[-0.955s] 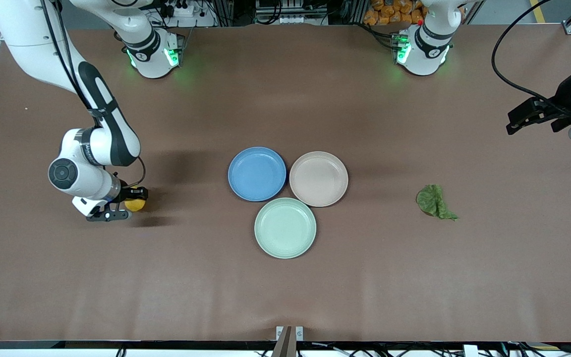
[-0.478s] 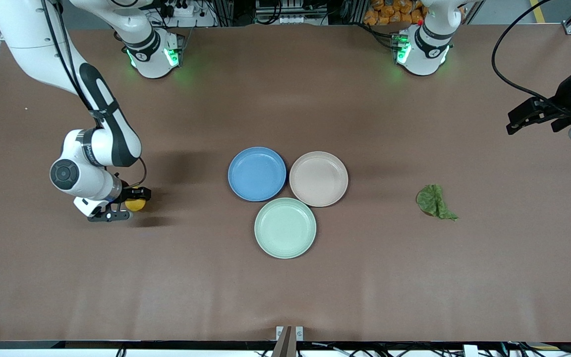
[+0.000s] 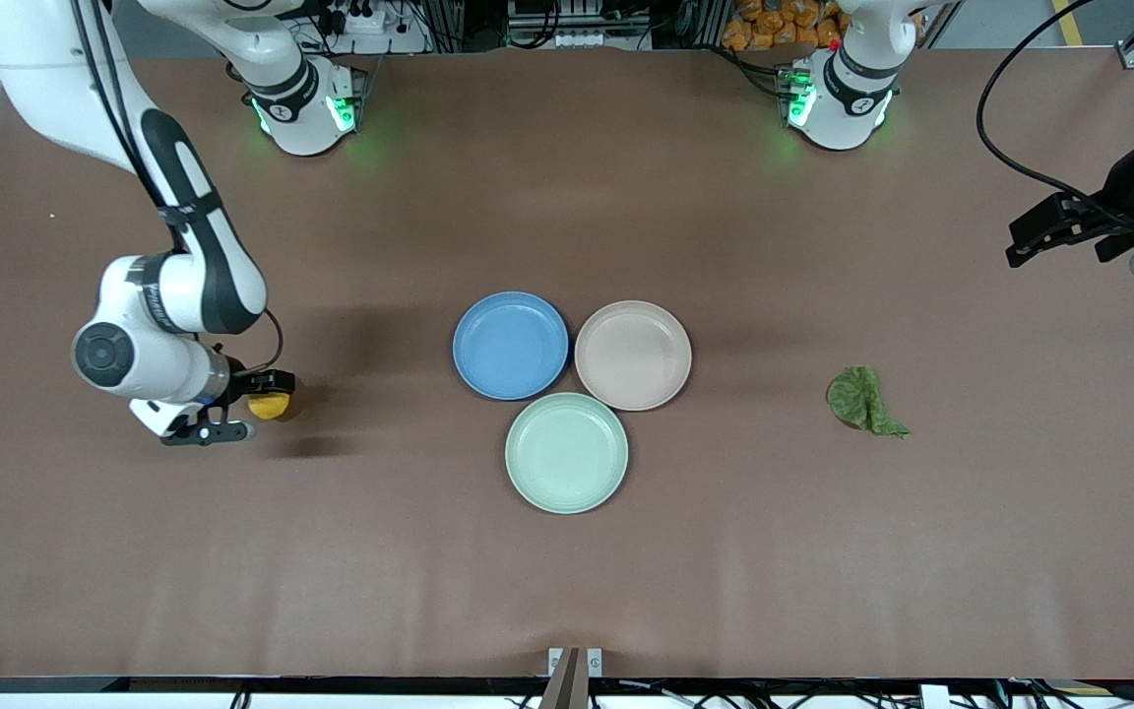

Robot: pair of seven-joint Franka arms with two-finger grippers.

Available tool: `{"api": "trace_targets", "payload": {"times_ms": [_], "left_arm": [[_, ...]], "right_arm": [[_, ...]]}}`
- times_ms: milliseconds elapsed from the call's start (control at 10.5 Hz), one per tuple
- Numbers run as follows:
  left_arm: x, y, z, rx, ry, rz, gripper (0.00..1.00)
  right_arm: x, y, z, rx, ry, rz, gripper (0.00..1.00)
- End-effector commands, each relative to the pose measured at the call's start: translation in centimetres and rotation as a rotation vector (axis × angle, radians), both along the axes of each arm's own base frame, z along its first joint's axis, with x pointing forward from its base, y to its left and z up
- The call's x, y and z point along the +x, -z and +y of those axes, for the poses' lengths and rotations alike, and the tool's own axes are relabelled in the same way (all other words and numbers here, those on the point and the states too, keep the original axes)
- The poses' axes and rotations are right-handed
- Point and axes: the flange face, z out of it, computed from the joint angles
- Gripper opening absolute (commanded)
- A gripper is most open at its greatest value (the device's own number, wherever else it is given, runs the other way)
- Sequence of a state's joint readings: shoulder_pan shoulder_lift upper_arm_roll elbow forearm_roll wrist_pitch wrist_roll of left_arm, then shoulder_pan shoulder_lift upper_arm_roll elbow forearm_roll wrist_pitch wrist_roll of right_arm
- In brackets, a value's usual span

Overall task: Pick lemon and lettuce from blue and beige plates
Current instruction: 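Lower the lemon onto the table and open the right gripper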

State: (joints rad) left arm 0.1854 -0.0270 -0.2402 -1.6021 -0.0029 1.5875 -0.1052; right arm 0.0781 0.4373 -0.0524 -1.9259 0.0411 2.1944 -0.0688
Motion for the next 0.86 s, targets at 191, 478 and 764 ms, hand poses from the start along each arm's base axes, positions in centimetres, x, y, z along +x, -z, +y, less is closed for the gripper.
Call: {"api": "trace_targets", "payload": {"times_ms": [191,478,764], "left_arm": [[-0.6,-0.7,0.1,-0.016,0.012,-0.014,1.00],[-0.5,-0.6,0.2,-0.010,0.010,-0.011,1.00],[-0.4,-0.5,0.4,-0.009,0.009,-0.008,1.00]], "right_arm": [[0.2,-7.8,0.1,0.024,0.008,-0.078,1.00],[1.0,-13.4,-0.8,0.030,0.019,-0.044,1.00],[-0.2,-19.2,-1.6,0.025,0.023,-0.050,1.00]]}}
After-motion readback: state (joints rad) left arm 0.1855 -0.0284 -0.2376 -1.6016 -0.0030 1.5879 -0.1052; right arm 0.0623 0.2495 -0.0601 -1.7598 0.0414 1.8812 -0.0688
